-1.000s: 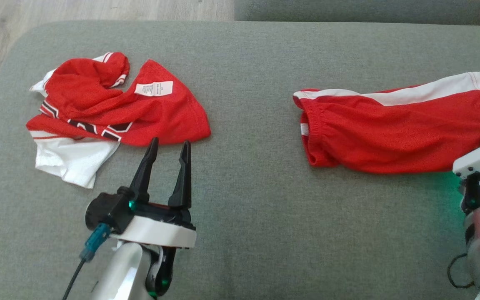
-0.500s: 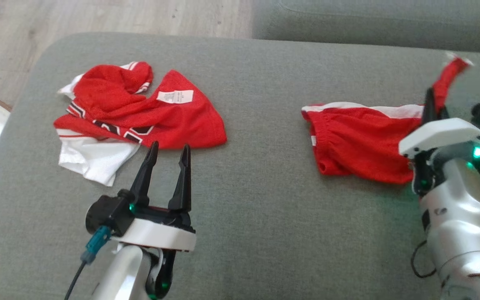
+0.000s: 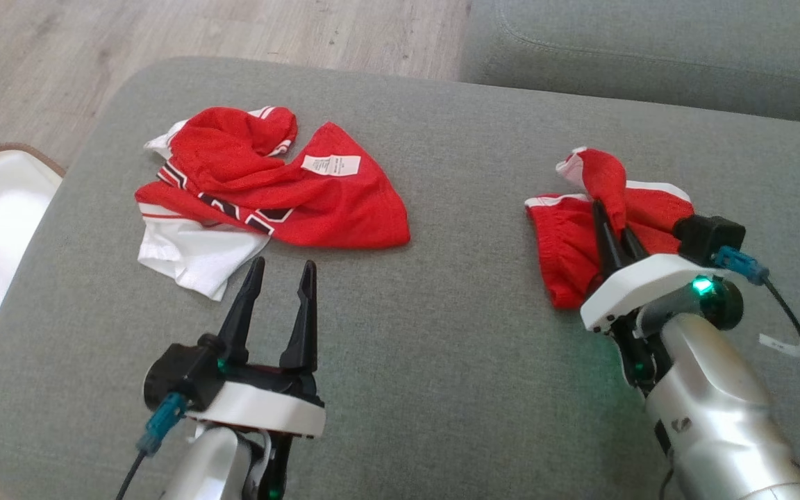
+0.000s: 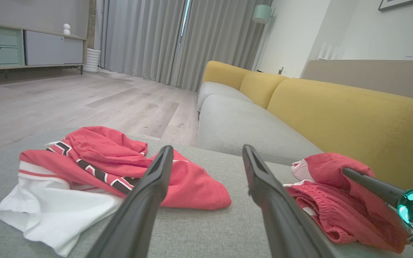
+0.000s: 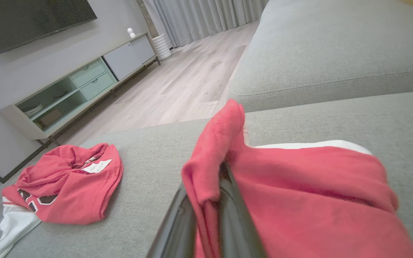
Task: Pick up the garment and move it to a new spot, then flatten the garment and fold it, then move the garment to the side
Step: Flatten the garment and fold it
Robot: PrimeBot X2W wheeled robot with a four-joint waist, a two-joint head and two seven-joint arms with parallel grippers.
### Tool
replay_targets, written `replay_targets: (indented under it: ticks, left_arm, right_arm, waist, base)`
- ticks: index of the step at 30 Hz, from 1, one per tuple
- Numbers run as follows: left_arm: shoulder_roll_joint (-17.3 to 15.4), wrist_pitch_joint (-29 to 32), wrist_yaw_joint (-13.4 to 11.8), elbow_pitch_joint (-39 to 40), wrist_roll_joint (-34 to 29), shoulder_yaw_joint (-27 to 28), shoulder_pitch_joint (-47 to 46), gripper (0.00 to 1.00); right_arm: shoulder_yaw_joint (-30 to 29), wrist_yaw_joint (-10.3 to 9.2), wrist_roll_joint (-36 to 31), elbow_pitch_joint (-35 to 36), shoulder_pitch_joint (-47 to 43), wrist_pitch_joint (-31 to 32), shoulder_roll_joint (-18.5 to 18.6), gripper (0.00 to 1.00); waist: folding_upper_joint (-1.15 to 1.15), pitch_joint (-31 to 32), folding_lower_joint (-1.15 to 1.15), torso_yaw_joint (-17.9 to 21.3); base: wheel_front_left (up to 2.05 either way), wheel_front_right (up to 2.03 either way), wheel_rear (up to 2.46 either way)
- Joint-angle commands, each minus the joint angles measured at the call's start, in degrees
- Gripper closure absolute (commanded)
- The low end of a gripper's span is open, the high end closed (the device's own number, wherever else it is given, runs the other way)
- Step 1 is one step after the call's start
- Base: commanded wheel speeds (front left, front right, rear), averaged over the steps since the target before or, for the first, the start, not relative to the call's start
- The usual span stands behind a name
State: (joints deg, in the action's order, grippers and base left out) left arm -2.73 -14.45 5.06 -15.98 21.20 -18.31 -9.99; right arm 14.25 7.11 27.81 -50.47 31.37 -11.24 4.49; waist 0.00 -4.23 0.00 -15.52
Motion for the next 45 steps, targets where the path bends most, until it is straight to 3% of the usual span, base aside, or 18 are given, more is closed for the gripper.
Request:
replay_targets:
  ticks: [1,15,16,17,23,28,33,38,41,45]
  left_arm:
    - [-0.1,-0.5,0.0,1.7,-0.2,2.2,-1.3,0.0]
    - [-0.1,-0.5,-0.2,1.3,0.1,1.8,-1.3,0.0]
    - [-0.1,-0.5,-0.3,1.3,0.1,1.9,-1.2,0.0]
    - [-0.1,-0.5,-0.4,1.3,0.1,1.9,-1.1,0.0]
    - [-0.1,-0.5,-0.5,1.1,-0.1,3.0,-0.4,0.0]
    - [-0.1,-0.5,-0.2,1.3,-0.6,3.8,-0.4,0.0]
    - [-0.1,-0.5,-0.1,2.4,-1.1,4.9,-0.7,0.0]
    - [-0.1,-0.5,0.2,3.9,-1.5,5.7,-1.1,0.0]
    - [-0.1,-0.5,0.4,4.7,-1.7,5.8,-1.0,0.0]
    - [-0.1,-0.5,0.6,4.9,-2.1,5.9,-0.6,0.0]
  right_arm:
    - [2.0,0.37,1.2,2.6,0.9,-0.1,0.5,1.0]
    - [20.1,0.37,5.4,2.9,-0.2,-0.6,6.3,1.0]
    - [21.6,0.37,4.9,2.5,-0.1,-0.8,6.6,0.81]
    - [22.7,0.37,4.7,1.9,-0.1,-0.8,6.8,0.0]
    - [30.8,0.37,5.0,2.7,-0.1,-1.4,6.6,0.0]
    - [33.4,0.37,6.7,4.9,-0.1,-2.3,7.7,0.0]
    - [26.9,0.37,6.4,7.5,0.6,-3.6,10.4,0.0]
    - [10.7,0.37,-1.2,13.0,-2.6,-3.7,11.7,0.0]
    - [0.7,0.37,-8.4,17.7,-7.0,-3.7,10.1,0.0]
    - [-9.9,0.37,-16.4,24.2,-13.7,-3.7,5.2,0.0]
  waist:
    - [0.0,0.1,0.0,-0.2]
    - [0.0,0.1,0.0,-0.8]
    - [0.0,0.3,0.0,-0.7]
    - [0.0,0.4,0.0,-0.5]
    - [0.0,1.7,0.0,2.0]
    - [0.0,2.6,0.0,4.3]
    - [0.0,2.9,0.0,7.6]
    - [0.0,2.8,0.0,10.4]
    - [0.0,2.6,0.0,11.8]
    - [0.0,2.5,0.0,13.1]
  base:
    - [0.0,0.0,0.0]
    - [0.0,0.0,0.0]
    - [0.0,0.0,0.0]
    - [0.0,0.0,0.0]
    - [0.0,0.0,0.0]
    - [0.0,0.0,0.0]
    - [0.0,0.0,0.0]
    - [0.0,0.0,0.0]
    - [0.0,0.0,0.0]
    - [0.0,0.0,0.0]
